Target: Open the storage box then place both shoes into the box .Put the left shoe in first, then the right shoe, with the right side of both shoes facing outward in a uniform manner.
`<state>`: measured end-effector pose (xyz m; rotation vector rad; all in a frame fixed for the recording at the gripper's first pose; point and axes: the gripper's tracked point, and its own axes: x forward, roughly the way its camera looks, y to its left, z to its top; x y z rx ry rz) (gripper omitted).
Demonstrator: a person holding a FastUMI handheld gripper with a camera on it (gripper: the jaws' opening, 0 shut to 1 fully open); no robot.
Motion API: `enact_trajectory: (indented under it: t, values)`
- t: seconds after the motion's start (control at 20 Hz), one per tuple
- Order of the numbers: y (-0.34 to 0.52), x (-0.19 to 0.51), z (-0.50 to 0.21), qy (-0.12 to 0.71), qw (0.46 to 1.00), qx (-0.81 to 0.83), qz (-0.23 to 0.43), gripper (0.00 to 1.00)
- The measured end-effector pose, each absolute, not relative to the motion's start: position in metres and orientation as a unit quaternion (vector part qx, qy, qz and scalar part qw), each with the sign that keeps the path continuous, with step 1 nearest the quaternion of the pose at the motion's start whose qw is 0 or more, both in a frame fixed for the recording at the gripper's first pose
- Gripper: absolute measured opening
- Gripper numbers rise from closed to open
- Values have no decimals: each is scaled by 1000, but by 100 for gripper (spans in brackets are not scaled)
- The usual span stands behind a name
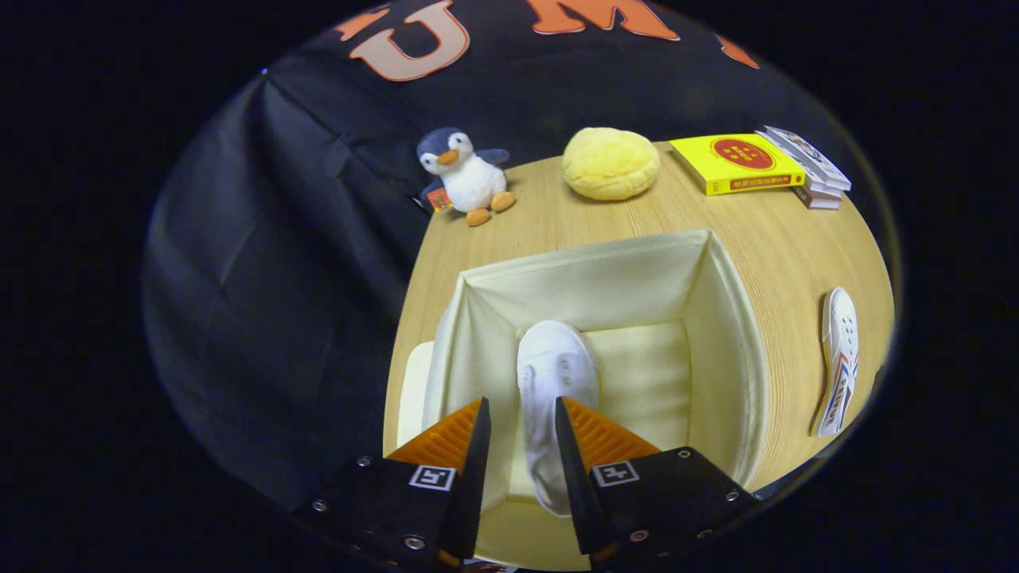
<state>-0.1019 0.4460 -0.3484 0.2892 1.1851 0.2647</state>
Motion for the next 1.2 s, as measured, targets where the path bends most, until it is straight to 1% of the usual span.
enact_trajectory:
  t: [0.15, 0.4, 0.55, 0.65, 0.95, 1.2]
  values:
    - [432, -103, -334, 541, 818, 138, 138, 59]
    - [374, -101, -319, 516, 837, 127, 130, 65]
    - [334, -104, -311, 497, 850, 124, 125, 75]
    - [301, -103, -307, 480, 862, 114, 117, 80]
    - [208, -110, -309, 452, 883, 87, 93, 87]
    - [126, -125, -335, 463, 883, 66, 46, 87]
